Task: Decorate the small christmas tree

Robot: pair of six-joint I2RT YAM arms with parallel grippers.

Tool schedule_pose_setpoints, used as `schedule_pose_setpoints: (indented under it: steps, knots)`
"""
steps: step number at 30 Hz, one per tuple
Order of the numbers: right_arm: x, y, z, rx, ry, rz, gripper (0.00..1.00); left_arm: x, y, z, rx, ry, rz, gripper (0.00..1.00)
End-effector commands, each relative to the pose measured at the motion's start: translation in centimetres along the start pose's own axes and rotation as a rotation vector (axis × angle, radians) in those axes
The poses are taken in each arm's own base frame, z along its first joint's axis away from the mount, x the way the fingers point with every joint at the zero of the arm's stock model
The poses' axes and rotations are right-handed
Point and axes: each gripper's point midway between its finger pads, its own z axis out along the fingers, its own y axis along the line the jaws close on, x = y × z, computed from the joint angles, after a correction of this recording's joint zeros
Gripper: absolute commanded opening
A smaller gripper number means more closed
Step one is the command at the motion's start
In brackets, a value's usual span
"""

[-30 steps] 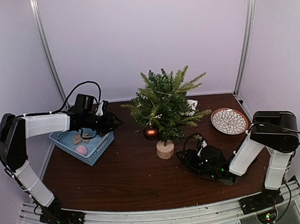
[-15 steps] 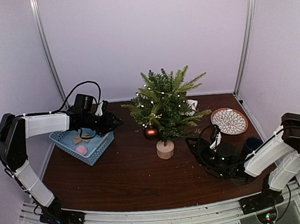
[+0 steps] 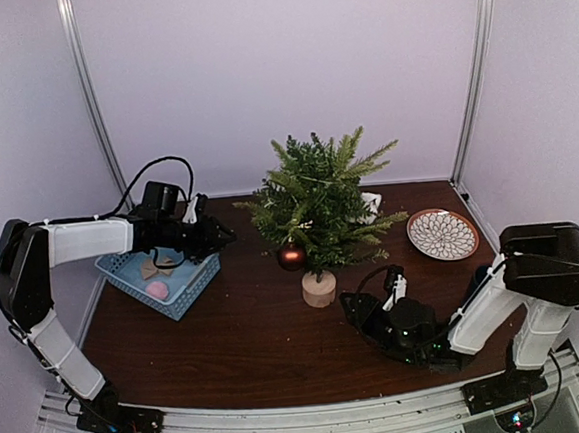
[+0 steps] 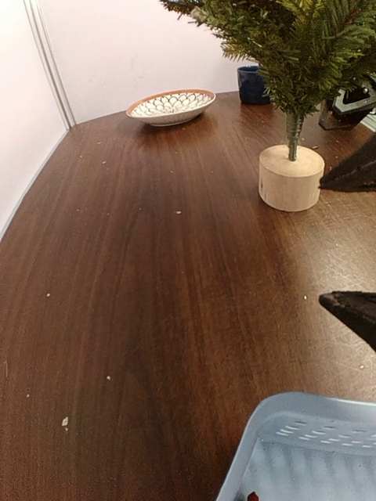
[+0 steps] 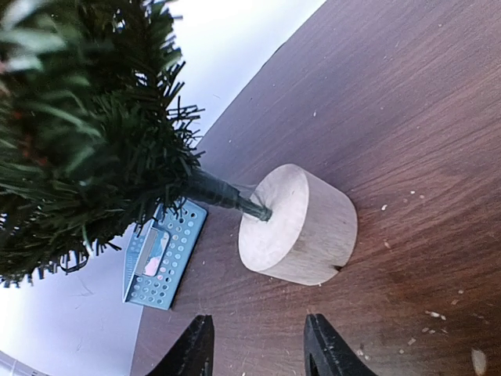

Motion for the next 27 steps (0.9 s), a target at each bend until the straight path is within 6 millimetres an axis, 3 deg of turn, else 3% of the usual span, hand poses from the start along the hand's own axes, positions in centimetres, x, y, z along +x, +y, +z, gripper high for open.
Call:
schedule_pose_setpoints:
  steps: [1, 8, 27]
  knots:
    - [-0.2, 2.2, 1.2, -0.067, -0.068, 0.045, 0.43, -1.0, -0.7, -0.9, 0.025, -0.037, 0.047, 0.43]
    - [0.3, 0.3, 2.2, 0.000, -0.102, 0.062, 0.42, -0.9, -0.2, -1.6, 0.019, -0.040, 0.040, 0.43]
    - [0.5, -0.9, 4.5, 0.012, -0.132, 0.101, 0.35, -0.9, 0.2, -2.4, 0.011, -0.049, 0.031, 0.43]
